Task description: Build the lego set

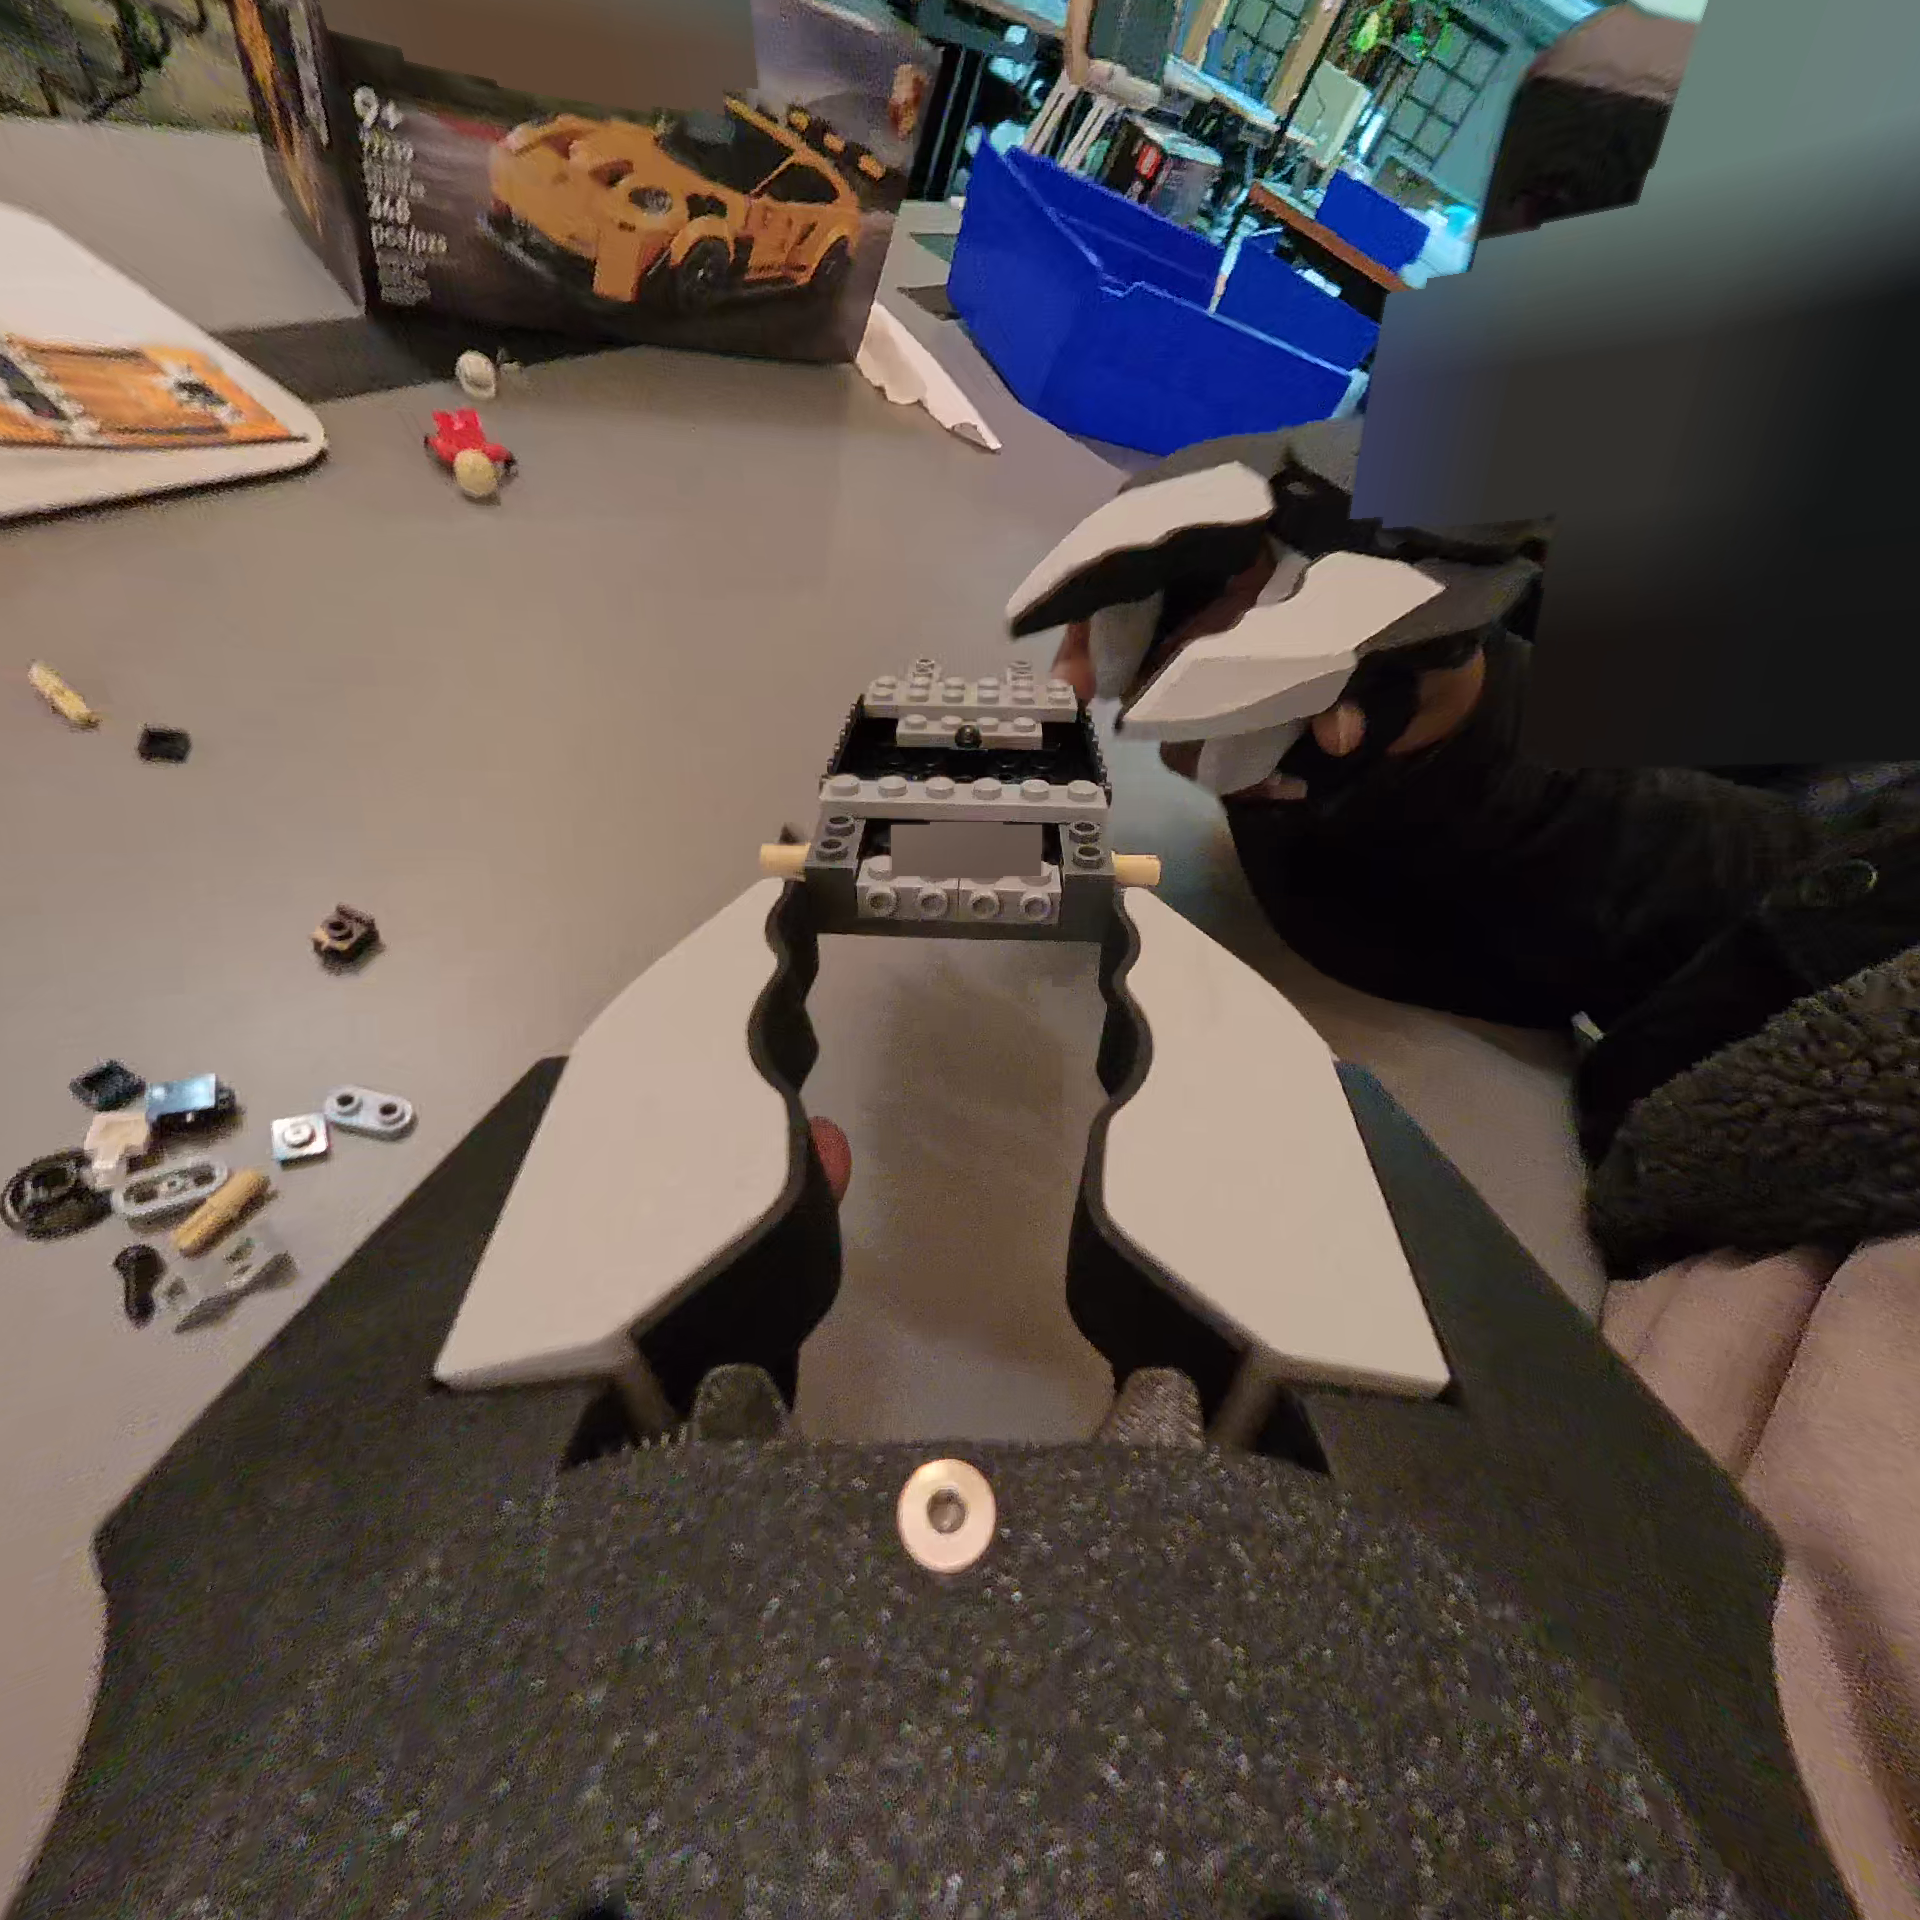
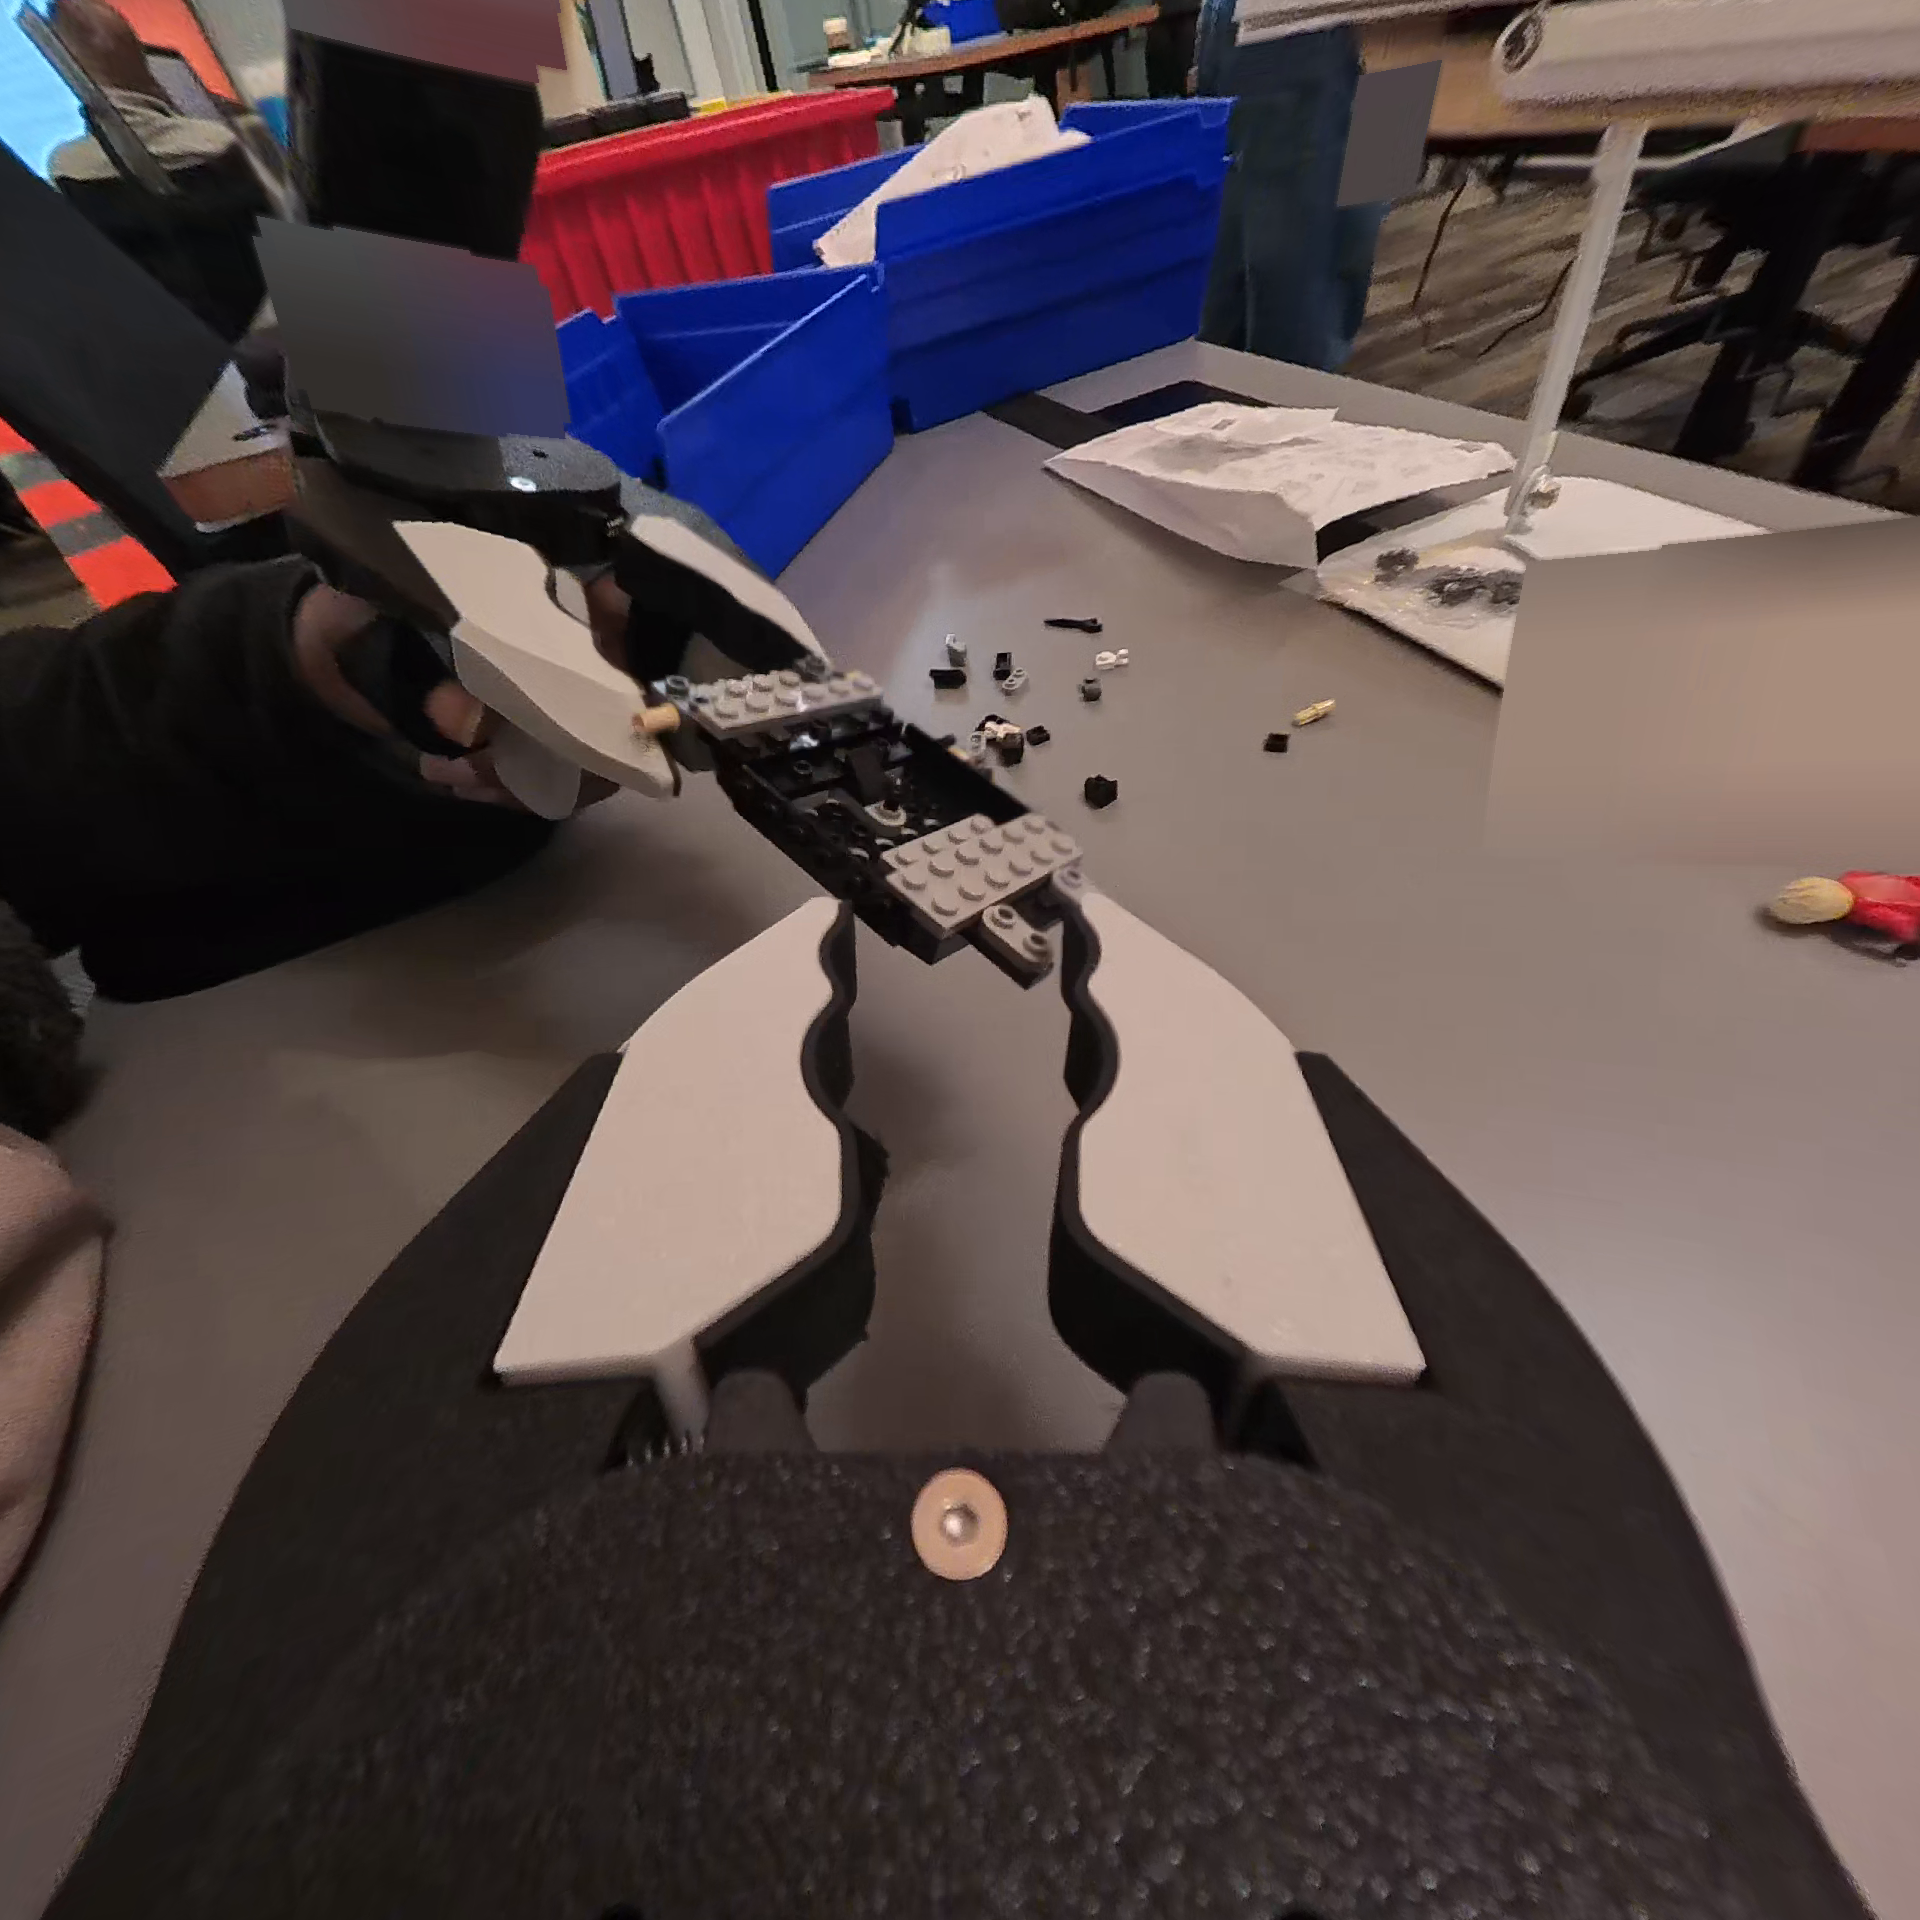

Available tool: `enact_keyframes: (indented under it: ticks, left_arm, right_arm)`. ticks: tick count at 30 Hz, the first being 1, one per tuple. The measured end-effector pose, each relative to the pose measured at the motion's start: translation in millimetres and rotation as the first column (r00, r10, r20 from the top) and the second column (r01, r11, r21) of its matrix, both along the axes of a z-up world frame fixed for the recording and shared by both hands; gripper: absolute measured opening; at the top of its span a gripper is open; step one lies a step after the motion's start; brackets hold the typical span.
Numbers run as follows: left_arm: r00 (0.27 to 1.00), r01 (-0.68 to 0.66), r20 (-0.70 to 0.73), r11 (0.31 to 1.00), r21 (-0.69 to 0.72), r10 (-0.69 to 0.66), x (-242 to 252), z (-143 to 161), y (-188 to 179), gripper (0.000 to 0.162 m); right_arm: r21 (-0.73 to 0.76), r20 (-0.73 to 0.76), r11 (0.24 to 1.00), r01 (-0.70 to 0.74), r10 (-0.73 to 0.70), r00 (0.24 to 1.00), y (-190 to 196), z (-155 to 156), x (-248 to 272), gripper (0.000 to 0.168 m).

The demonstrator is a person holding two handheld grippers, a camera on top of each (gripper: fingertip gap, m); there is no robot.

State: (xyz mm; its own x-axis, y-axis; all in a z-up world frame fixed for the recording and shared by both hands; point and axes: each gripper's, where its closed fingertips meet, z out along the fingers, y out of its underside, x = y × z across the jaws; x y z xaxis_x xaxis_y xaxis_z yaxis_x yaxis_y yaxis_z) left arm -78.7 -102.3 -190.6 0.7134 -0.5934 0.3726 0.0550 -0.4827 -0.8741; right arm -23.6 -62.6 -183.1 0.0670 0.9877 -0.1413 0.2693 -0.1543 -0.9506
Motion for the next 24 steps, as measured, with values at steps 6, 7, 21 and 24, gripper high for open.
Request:
enact_keyframes:
  ticks: [6, 7, 21, 24]
  left_arm:
    - [0.999, -0.028, -0.046, 0.996, -0.09, 0.024, -2, -12, 0, 0.053]
    - [0.998, -0.027, -0.065, 0.994, -0.101, 0.021, -2, -14, -1, 0.053]
    - [0.969, -0.017, -0.247, 0.991, -0.133, -0.017, 1, -22, -14, 0.053]
    - [0.965, -0.009, -0.26, 0.991, -0.135, -0.026, 2, -22, -16, 0.053]
  right_arm:
    - [0.264, 0.075, 0.965, -0.012, -0.008, 0.997, -9, 14, -5, 0.024]
    - [0.31, 0.104, 0.95, -0.037, 0.004, 0.995, -15, 11, -10, 0.023]
    - [0.513, 0.328, 0.794, -0.327, 0.17, 0.929, -51, -10, -38, 0.014]
    - [0.53, 0.375, 0.76, -0.376, 0.188, 0.908, -55, -14, -38, 0.014]
